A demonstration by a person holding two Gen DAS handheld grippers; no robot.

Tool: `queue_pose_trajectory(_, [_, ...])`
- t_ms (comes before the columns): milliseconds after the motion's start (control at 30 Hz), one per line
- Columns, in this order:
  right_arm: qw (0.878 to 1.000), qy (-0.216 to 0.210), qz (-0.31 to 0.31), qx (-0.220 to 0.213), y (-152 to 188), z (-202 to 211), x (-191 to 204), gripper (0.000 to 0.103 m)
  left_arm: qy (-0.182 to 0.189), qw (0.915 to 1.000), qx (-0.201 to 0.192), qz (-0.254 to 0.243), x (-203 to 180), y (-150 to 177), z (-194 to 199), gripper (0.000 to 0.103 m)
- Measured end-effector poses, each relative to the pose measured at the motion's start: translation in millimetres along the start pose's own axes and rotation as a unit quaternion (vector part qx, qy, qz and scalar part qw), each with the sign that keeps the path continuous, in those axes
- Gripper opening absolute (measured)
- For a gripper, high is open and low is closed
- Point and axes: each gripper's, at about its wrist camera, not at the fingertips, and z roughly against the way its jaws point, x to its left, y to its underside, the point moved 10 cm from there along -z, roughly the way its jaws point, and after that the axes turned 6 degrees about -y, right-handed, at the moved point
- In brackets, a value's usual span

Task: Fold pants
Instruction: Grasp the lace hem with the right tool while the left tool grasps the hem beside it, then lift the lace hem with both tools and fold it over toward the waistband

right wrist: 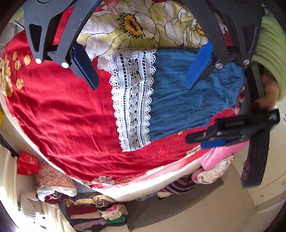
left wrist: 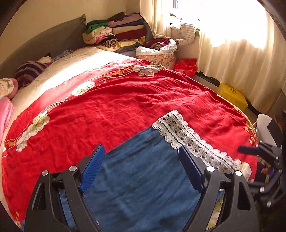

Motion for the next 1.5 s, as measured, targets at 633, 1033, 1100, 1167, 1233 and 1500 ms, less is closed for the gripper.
queue_pose_trajectory(633, [0.998,-0.028,-0.038,0.028,17,-35,-9,0.079,0.097,0.9925,0.059,-0.047,-30,-3,-103,0.068])
queue_pose_trajectory(1033, [0.995,-0.084,-0.015,0.041,19,-48,14,0.025,0.127,0.9897,0.054,-0.038,-42,3,-89,0.019])
queue_pose_trajectory(1100, [0.996,-0.084,0.009,0.026,13,-40,25,0.024,0.139,0.9893,0.041,-0.022,-36,-1,-79,0.016])
queue_pose_trajectory(1167, [0.996,-0.085,0.026,0.013,9,-31,34,0.024,0.154,0.9878,0.022,-0.002,-29,-5,-65,0.016])
queue_pose_trajectory(1233, [0.995,-0.090,0.041,0.002,3,-23,47,0.024,0.163,0.9865,0.006,0.013,-22,-9,-53,0.016])
queue_pose_trajectory(1500, [0.983,-0.116,0.143,-0.016,-16,-8,123,0.024,0.163,0.9826,-0.051,0.073,33,-12,6,0.016])
